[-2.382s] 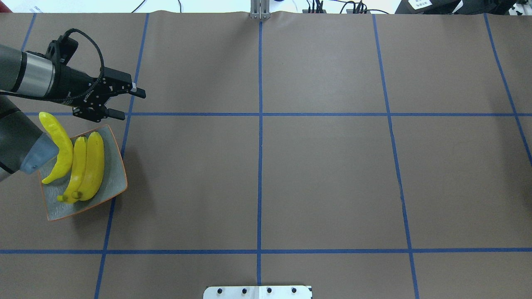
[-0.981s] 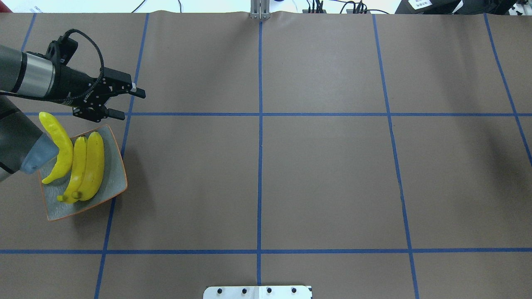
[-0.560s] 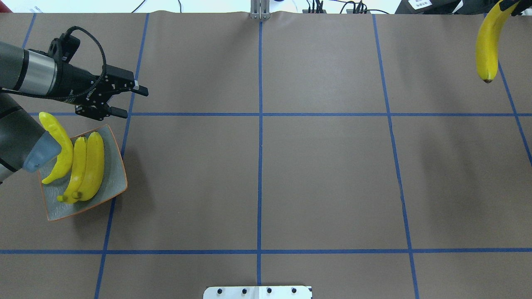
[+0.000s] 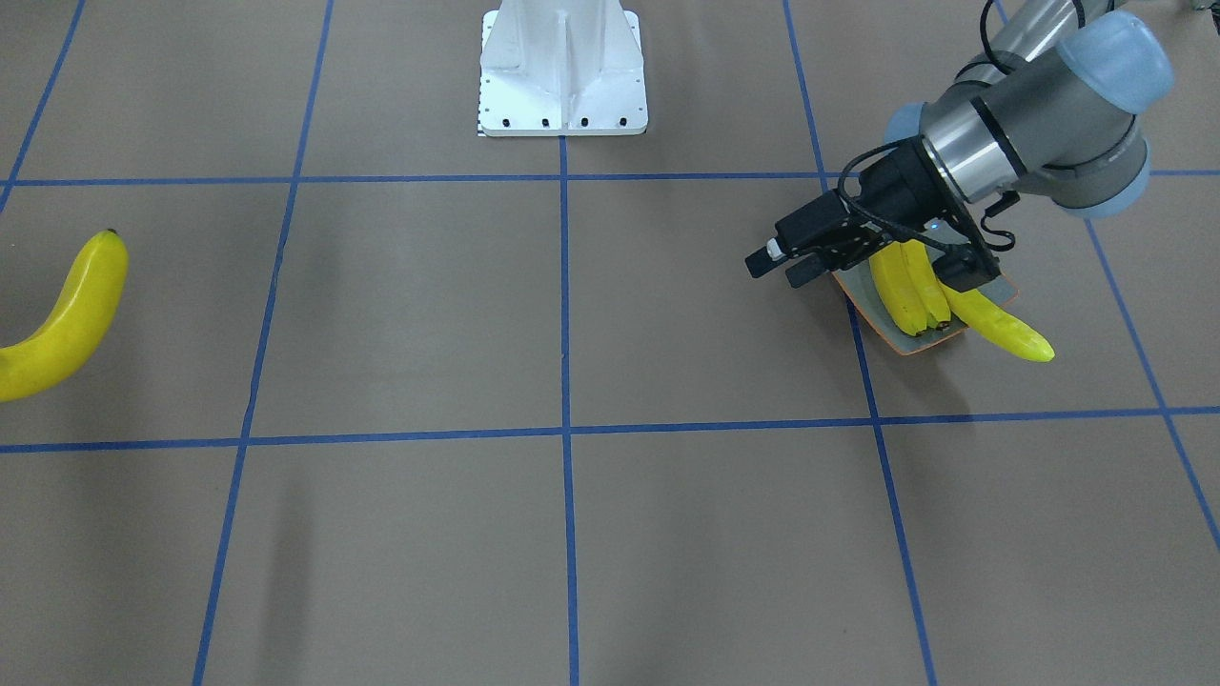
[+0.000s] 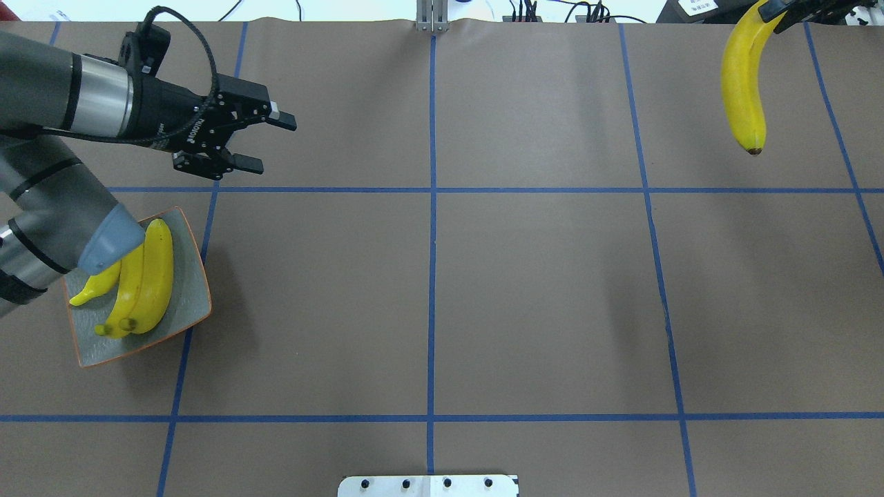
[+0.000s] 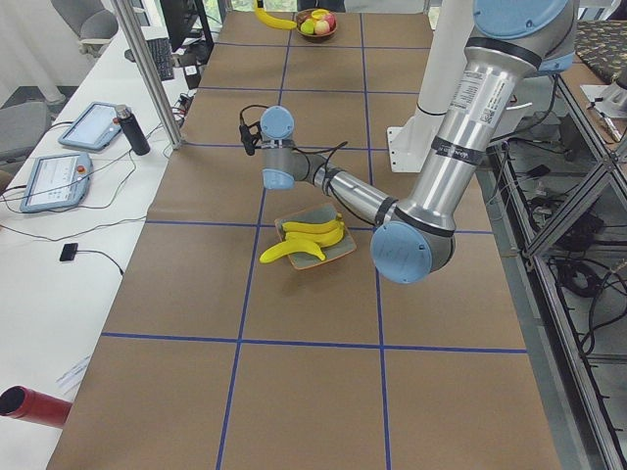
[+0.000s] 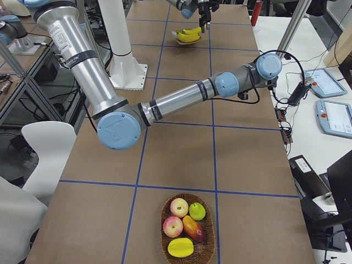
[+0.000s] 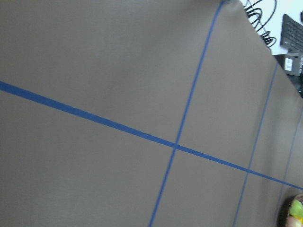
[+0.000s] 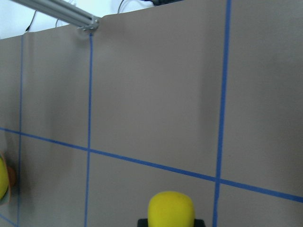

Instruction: Transfer all bananas from basket to plate

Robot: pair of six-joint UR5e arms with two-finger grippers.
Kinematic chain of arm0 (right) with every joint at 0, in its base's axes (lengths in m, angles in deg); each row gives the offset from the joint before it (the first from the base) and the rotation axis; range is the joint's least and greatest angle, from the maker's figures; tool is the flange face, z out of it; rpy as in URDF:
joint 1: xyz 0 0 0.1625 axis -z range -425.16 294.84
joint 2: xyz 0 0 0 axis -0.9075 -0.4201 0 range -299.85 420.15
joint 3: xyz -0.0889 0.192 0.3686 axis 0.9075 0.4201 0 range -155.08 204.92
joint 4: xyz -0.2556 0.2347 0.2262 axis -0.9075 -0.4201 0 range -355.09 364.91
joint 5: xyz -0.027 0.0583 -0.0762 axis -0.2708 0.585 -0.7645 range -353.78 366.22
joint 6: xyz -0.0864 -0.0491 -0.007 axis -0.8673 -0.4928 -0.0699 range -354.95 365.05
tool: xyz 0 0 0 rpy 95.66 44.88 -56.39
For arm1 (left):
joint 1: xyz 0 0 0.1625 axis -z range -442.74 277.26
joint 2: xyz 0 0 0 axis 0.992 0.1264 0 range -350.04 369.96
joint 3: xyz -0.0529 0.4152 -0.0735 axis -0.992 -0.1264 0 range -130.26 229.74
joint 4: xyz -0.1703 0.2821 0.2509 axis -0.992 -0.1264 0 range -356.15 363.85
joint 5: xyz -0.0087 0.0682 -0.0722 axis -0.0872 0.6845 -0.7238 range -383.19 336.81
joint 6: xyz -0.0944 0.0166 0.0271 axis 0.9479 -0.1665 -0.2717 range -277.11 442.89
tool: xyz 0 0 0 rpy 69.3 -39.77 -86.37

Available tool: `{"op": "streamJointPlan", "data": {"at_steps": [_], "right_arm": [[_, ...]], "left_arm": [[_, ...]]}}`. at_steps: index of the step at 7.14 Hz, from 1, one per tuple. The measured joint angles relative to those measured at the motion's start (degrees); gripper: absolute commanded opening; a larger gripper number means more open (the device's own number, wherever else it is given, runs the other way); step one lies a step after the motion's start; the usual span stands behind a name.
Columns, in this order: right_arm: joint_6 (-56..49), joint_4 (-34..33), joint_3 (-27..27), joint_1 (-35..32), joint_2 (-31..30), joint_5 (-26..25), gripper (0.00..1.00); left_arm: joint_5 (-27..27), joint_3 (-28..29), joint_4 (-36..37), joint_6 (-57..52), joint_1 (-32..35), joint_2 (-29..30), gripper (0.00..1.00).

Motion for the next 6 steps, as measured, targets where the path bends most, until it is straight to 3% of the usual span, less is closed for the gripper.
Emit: {"op": "streamJointPlan", "data": {"at_steps": [3, 6], "right_arm": [[-0.37, 1.16, -0.55, 2.23, 0.23, 11.51, 0.0], [-0.68, 1.22, -0.64, 3.83, 0.31, 18.74, 0.0]], "left_arm": [[4.78, -2.63, -0.38, 0.94, -7.61, 6.68, 1.0], [15.31, -7.23, -0.48, 3.96, -16.79, 8.85, 1.0]]}}
